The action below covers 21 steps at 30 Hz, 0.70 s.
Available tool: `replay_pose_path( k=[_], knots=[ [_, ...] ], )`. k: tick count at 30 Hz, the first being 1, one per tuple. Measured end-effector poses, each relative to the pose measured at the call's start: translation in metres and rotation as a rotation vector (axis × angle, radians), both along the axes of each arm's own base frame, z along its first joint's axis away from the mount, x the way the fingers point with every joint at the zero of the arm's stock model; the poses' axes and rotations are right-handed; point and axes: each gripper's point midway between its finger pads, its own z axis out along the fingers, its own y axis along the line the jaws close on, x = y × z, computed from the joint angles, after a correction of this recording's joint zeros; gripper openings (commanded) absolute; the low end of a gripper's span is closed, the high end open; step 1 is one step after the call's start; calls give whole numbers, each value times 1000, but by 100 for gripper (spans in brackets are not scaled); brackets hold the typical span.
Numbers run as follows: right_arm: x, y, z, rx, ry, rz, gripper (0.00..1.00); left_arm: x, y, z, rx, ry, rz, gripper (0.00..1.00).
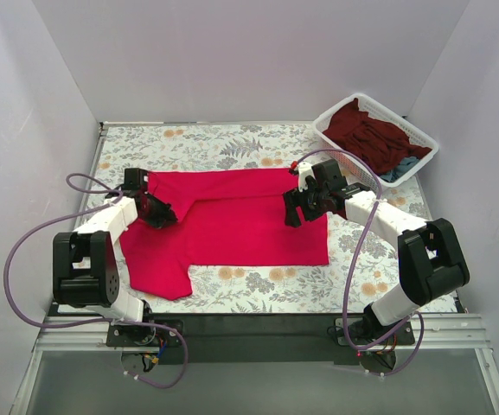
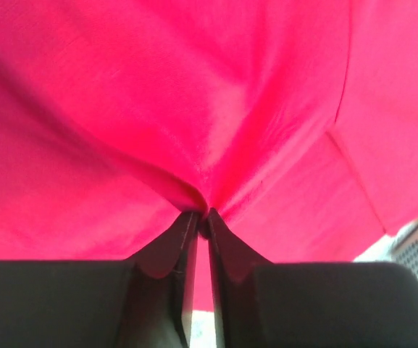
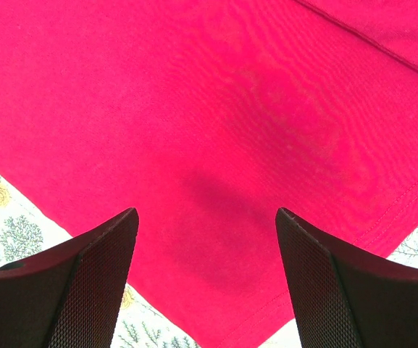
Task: Fold and stack the t-shirts
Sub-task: Fold the tshirt
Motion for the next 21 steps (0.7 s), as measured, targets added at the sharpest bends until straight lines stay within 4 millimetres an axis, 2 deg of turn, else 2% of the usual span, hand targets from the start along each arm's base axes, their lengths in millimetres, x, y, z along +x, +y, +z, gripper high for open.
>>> replay_pose_path(
  k=[6,10,12,14,16,21],
  knots=[
    [0,0,0,0,0,0,83,-23,-26,-11,-73,53,-28,27],
    [0,0,0,0,0,0,84,-35,-30,-16,-101,82,-15,45],
    [0,0,0,0,0,0,84,-35,-30,-12,-102,74,-12,50],
    [0,0,0,0,0,0,84,-33,-27,-7,-82,54,-10,58],
    [0,0,1,0,-1,-1,84,-27,-21,1,-42,33,-11,59],
    [4,1,5,3,-11,-7,82,17,9,39,129,-105,-14,50]
  ],
)
